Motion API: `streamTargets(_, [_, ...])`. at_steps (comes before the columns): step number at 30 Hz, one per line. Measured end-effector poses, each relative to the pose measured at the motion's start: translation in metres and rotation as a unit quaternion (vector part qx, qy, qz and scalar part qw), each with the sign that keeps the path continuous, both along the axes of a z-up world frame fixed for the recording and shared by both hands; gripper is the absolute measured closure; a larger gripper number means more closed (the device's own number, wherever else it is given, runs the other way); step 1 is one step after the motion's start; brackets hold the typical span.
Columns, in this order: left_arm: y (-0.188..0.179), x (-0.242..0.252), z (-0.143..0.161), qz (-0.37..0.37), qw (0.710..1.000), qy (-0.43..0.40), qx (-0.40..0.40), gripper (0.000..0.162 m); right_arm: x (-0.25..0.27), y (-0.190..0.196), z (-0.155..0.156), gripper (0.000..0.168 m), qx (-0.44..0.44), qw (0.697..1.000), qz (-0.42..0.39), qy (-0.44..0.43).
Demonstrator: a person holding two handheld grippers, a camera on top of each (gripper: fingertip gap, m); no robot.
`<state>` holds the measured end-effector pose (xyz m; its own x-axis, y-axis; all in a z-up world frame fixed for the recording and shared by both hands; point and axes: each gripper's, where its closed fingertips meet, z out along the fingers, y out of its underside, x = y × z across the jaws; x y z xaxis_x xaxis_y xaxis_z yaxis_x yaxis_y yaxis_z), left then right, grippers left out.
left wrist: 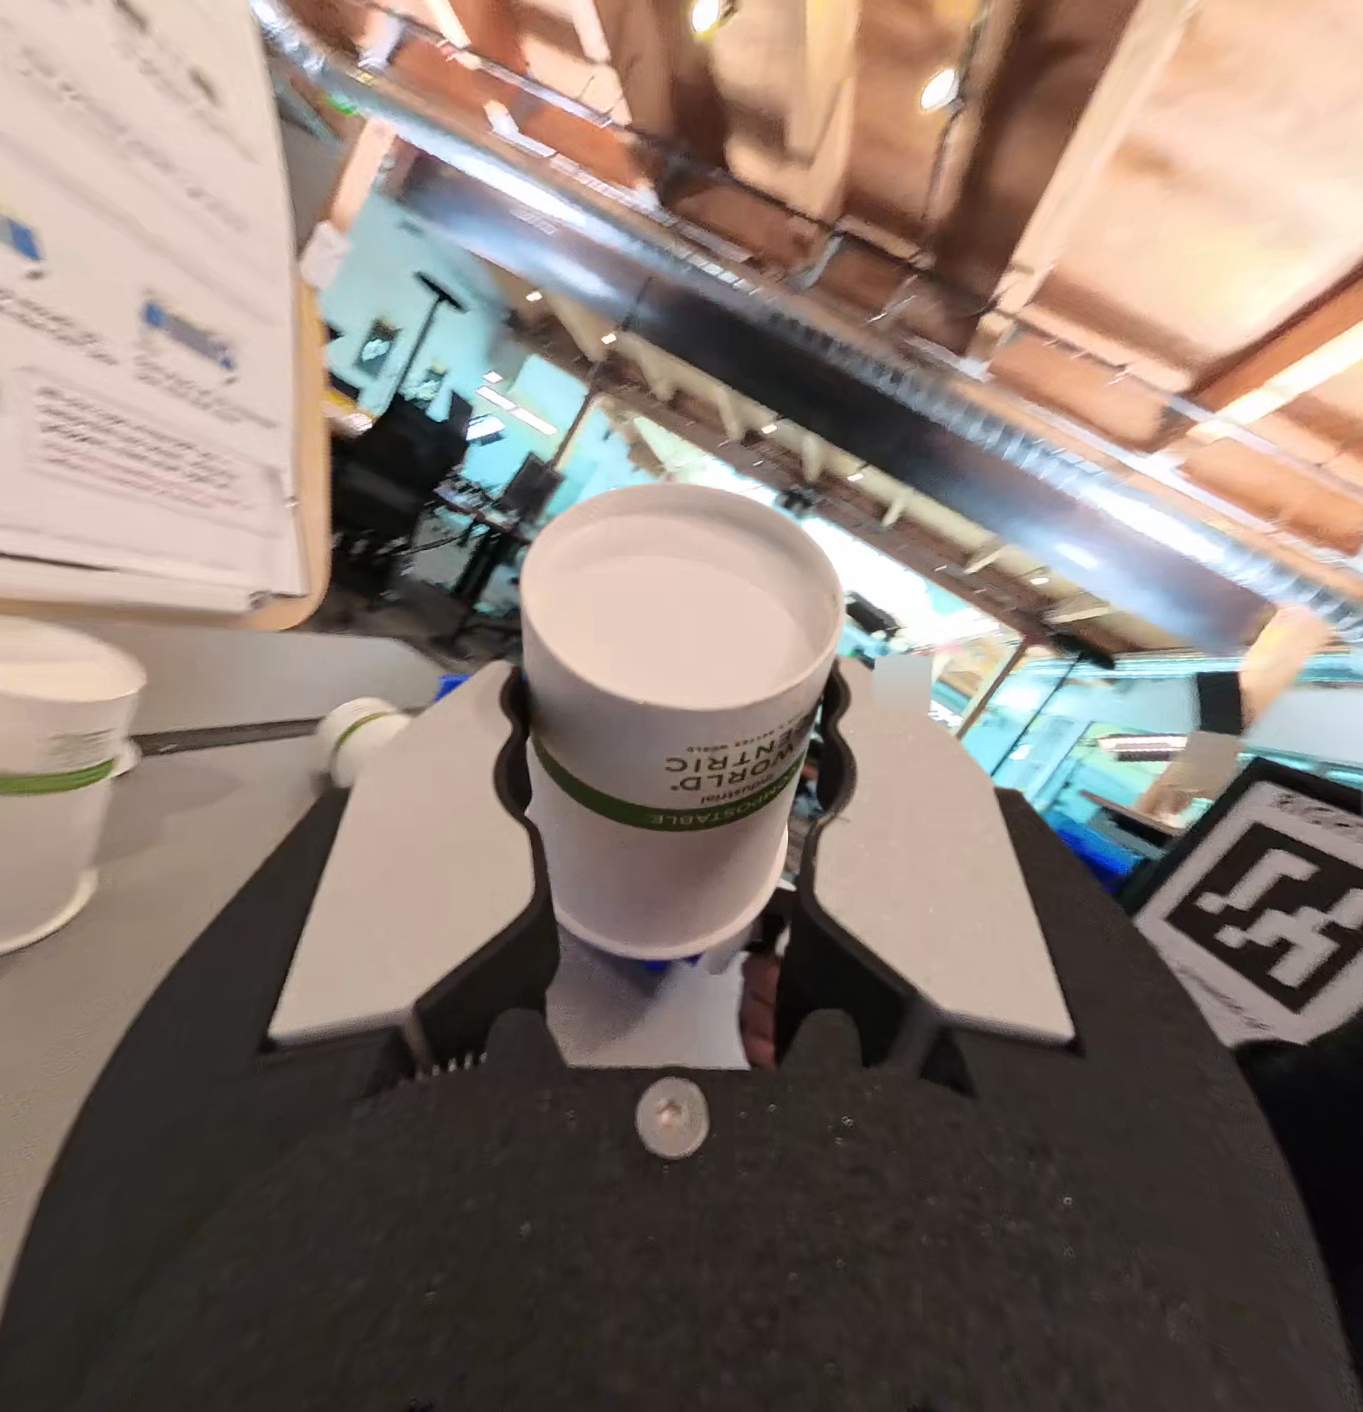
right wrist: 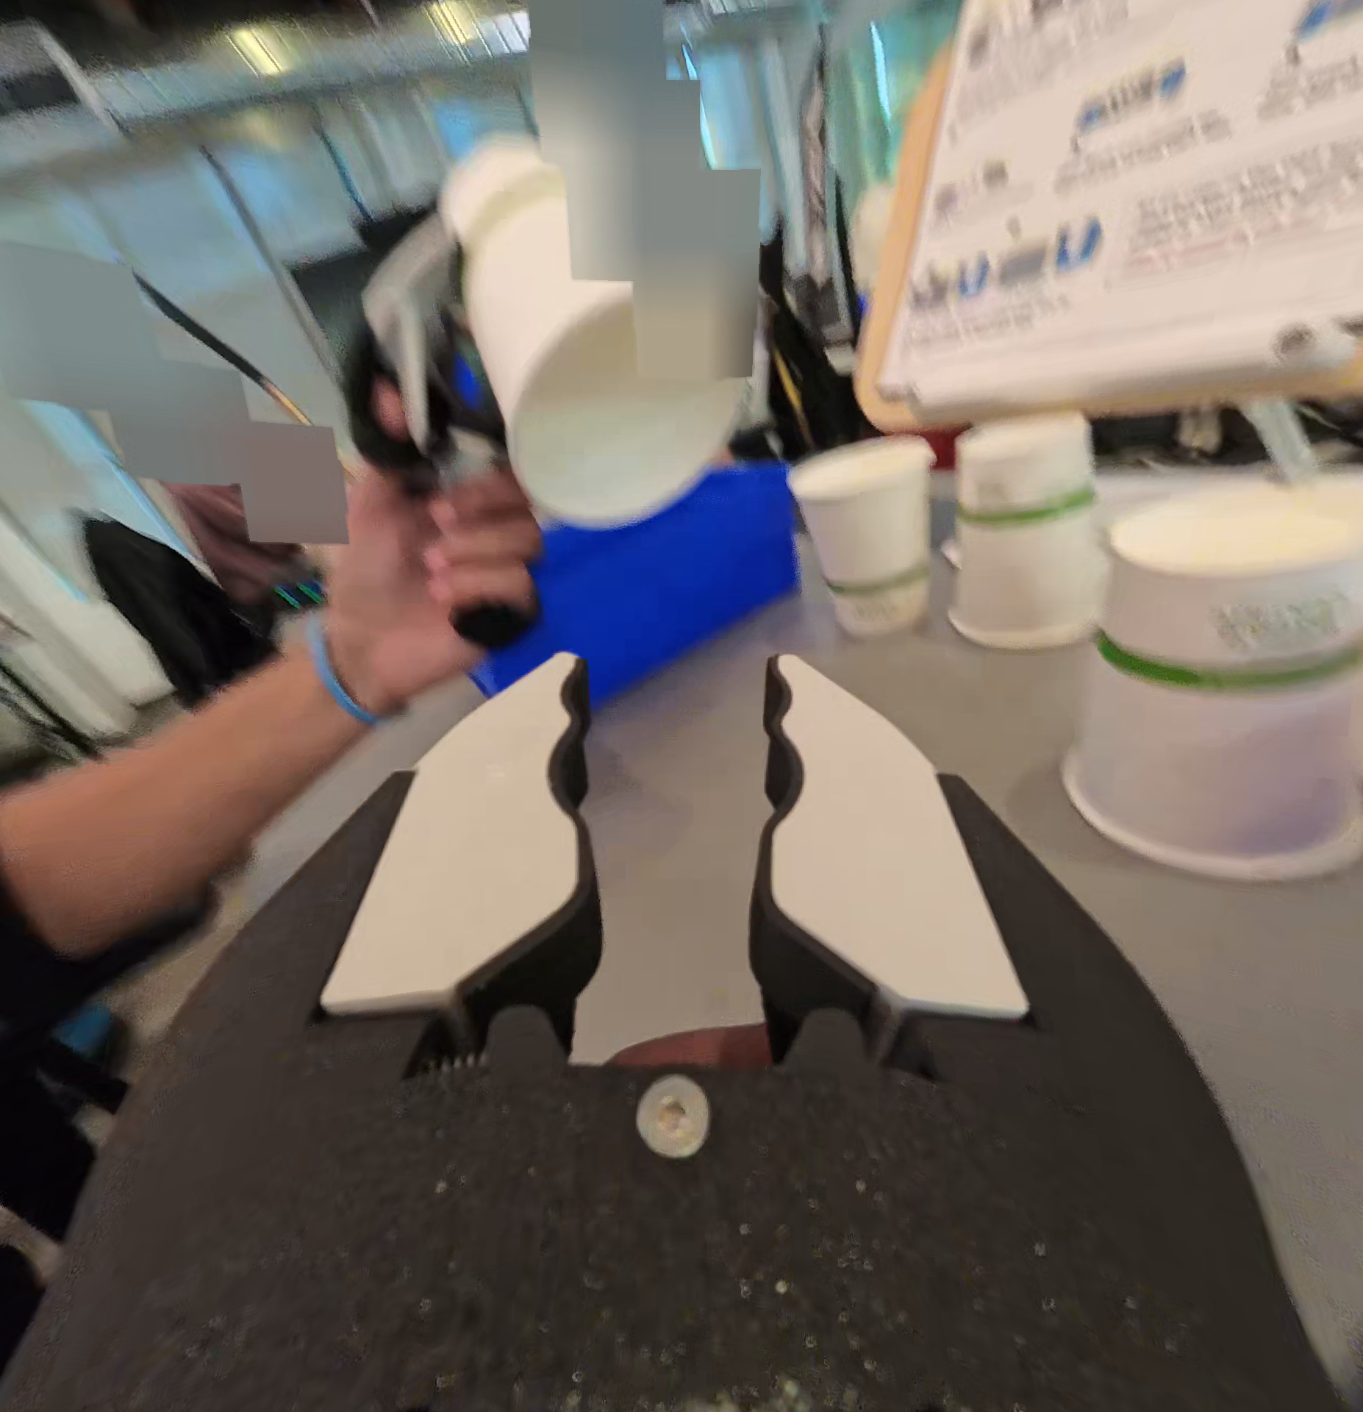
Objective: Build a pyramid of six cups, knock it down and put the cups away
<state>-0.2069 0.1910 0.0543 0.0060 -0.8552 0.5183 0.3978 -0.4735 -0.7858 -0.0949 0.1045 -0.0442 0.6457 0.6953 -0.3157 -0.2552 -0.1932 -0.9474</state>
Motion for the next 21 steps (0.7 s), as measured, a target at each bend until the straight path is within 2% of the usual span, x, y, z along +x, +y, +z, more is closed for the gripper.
streamTargets(3, [-0.011, 0.002, 0.006, -0.025, 1.000, -0.013, 0.014, 0.089, -0.016, -0.001, 0.056, 0.125, 0.041, 0.986, 0.094, 0.133])
streamTargets(5, [-0.017, 0.005, 0.007, -0.040, 0.999, -0.014, 0.019, 0.089, -0.029, 0.003, 0.077, 0.124, 0.023, 0.965, 0.161, 0.207])
streamTargets(8, [-0.021, 0.008, 0.012, -0.044, 0.999, -0.029, 0.016, 0.089, -0.048, 0.012, 0.084, 0.116, -0.008, 0.938, 0.211, 0.274])
streamTargets(12, [-0.024, 0.012, 0.014, -0.036, 0.999, -0.020, 0.023, 0.089, -0.074, 0.008, 0.082, 0.117, 0.007, 0.921, 0.238, 0.308])
streamTargets(14, [-0.025, 0.015, 0.011, -0.038, 0.999, -0.016, 0.021, 0.089, -0.077, 0.009, 0.086, 0.129, 0.035, 0.920, 0.225, 0.318])
streamTargets(16, [-0.026, 0.018, 0.009, -0.041, 0.999, -0.017, 0.012, 0.089, -0.073, 0.012, 0.090, 0.159, 0.060, 0.919, 0.205, 0.331])
streamTargets(17, [-0.024, 0.019, 0.006, -0.039, 0.999, -0.015, 0.007, 0.089, -0.070, 0.014, 0.091, 0.165, 0.064, 0.917, 0.203, 0.337])
streamTargets(21, [-0.022, 0.021, 0.001, -0.036, 0.999, -0.008, -0.003, 0.089, -0.067, 0.020, 0.085, 0.168, 0.049, 0.922, 0.190, 0.333])
